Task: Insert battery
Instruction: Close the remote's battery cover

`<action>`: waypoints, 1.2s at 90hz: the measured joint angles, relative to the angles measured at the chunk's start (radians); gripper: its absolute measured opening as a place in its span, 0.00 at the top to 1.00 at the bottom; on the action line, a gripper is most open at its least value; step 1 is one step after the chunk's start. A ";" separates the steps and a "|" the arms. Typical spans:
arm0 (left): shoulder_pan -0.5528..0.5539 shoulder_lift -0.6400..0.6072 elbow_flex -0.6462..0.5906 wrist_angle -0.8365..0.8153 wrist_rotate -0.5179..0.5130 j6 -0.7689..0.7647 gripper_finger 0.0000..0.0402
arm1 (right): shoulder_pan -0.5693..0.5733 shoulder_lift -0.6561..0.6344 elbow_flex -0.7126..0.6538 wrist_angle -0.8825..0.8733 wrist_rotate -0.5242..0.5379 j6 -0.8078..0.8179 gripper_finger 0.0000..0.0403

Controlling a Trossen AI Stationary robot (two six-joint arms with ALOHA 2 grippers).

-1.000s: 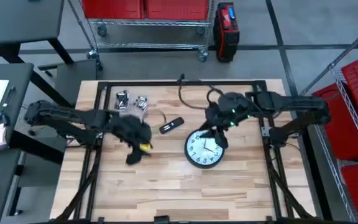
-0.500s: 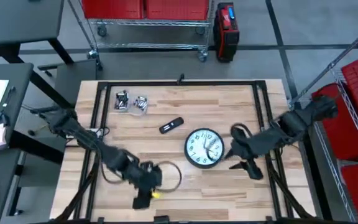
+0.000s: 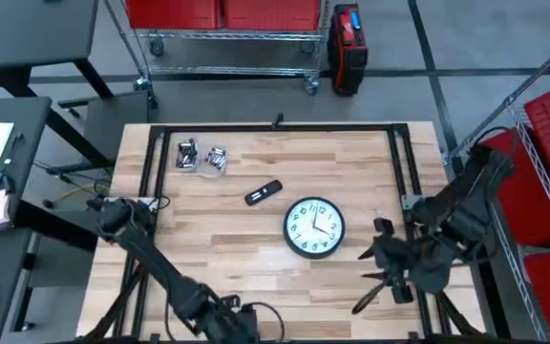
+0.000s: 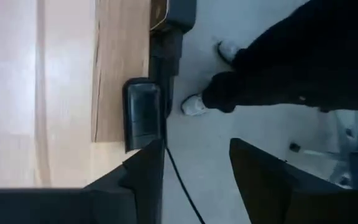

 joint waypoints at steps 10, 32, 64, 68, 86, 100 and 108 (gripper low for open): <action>-0.001 0.059 0.019 -0.006 -0.029 0.002 0.59 | 0.010 0.000 -0.043 0.038 0.018 0.051 0.56; 0.005 0.137 0.024 -0.054 -0.034 -0.023 0.59 | 0.015 0.002 -0.087 0.053 0.018 0.121 0.56; 0.018 0.135 0.001 -0.022 -0.038 -0.025 0.59 | 0.014 0.006 -0.087 0.054 0.018 0.114 0.56; 0.018 0.135 0.001 -0.015 -0.037 -0.007 0.59 | 0.014 0.005 -0.087 0.054 0.018 0.115 0.56; 0.009 0.171 -0.014 -0.036 -0.065 -0.010 0.59 | 0.014 0.008 -0.087 0.053 0.018 0.117 0.56; 0.008 0.208 -0.007 0.009 -0.044 -0.002 0.59 | 0.014 0.013 -0.087 0.053 0.018 0.119 0.56; 0.012 0.219 -0.007 -0.007 -0.042 -0.005 0.61 | 0.014 0.016 -0.086 0.051 0.018 0.119 0.56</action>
